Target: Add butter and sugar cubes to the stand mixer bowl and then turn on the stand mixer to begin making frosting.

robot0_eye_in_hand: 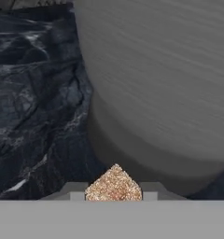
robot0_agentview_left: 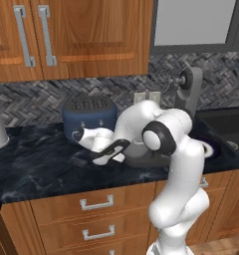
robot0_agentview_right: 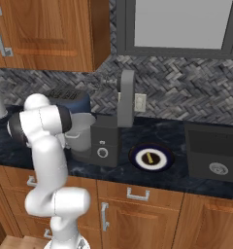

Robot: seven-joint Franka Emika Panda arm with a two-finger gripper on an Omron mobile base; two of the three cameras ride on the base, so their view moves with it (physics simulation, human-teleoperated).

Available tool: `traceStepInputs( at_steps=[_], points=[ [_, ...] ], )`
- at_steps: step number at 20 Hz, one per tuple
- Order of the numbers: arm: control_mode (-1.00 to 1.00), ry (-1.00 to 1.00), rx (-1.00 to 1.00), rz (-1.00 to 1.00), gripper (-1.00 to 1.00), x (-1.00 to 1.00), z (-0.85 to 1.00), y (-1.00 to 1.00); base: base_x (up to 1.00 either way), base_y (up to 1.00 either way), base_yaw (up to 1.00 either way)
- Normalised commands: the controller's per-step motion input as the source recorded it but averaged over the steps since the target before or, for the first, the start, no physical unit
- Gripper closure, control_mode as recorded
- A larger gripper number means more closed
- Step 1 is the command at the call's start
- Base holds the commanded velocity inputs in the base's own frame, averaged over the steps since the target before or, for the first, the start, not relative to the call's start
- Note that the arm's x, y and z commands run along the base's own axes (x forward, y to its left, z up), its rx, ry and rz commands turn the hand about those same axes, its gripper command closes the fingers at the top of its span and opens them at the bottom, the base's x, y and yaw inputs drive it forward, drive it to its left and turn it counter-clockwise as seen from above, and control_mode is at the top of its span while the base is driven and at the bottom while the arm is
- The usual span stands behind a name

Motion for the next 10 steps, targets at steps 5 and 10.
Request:
traceStepInputs(
  at_steps=[5,10],
  points=[
    [-1.00,-0.47,0.00,-0.23,1.00,-1.00,0.73,0.19,0.00,0.00,0.00],
    [-1.00,-0.29,0.00,-0.18,1.00,-1.00,0.56,0.29,0.00,0.00,0.00]
  ],
)
